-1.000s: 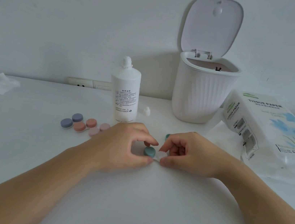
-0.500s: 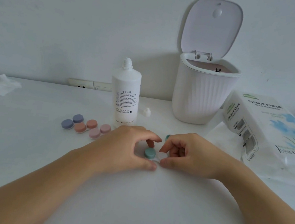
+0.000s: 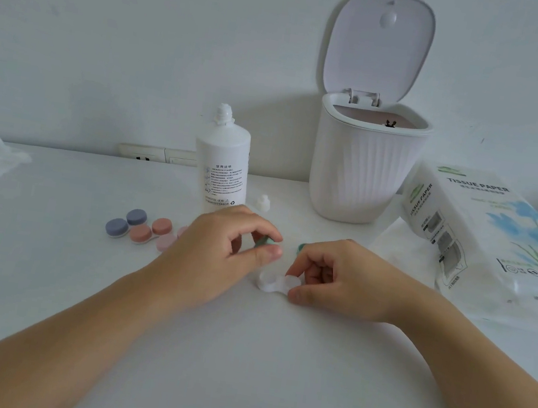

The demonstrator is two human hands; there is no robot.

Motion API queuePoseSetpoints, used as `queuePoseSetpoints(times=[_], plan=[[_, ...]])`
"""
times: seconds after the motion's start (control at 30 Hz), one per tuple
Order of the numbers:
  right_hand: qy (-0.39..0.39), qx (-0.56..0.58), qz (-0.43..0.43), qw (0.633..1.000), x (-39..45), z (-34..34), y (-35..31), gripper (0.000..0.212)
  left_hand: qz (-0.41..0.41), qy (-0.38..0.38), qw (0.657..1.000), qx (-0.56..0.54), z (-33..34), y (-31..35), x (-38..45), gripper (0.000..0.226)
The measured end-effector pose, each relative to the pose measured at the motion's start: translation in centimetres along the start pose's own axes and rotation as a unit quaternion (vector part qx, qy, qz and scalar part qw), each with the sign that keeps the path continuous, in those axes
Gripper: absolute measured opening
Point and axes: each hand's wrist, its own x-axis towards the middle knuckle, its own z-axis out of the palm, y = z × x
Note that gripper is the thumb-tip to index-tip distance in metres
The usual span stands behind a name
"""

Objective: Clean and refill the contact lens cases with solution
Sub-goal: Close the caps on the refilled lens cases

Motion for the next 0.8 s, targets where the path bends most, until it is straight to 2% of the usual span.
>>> queuePoseSetpoints(times=[0.1, 0.23, 0.4, 0.63, 0.7, 0.8], plan=[[-0.005, 0.003, -0.001, 1.0, -0.03, -0.07, -0.04, 0.011, -0.066, 0.052, 0.996, -0.005, 0.03, -0.37, 0.05, 0.017], [-0.006, 0.007, 0.0, 1.0, -0.02, -0.13, -0.07, 0.011, -0.114, 0.066, 0.99, 0.051, 0.01, -0.71, 0.04, 0.025], [-0.004, 0.008, -0.004, 1.0, -0.21, -0.17, -0.1, 0.01, -0.13, -0.01, 0.981, 0.145, -0.35, -0.84, 0.14, 0.025], [0.001, 0.009, 0.002, 1.0, -0.26, -0.13, -0.07, 0.011, -0.066, -0.091, 0.962, 0.25, -0.55, -0.59, 0.12, 0.034], [0.003, 0.012, 0.003, 1.0, -0.27, -0.18, -0.05, 0.011, -0.063, -0.082, 0.969, 0.226, -0.6, -0.58, -0.01, 0.033], [0.007, 0.014, 0.003, 1.0, -0.27, -0.28, 0.02, 0.011, -0.046, -0.058, 0.991, 0.115, -0.87, -0.26, -0.25, 0.022]])
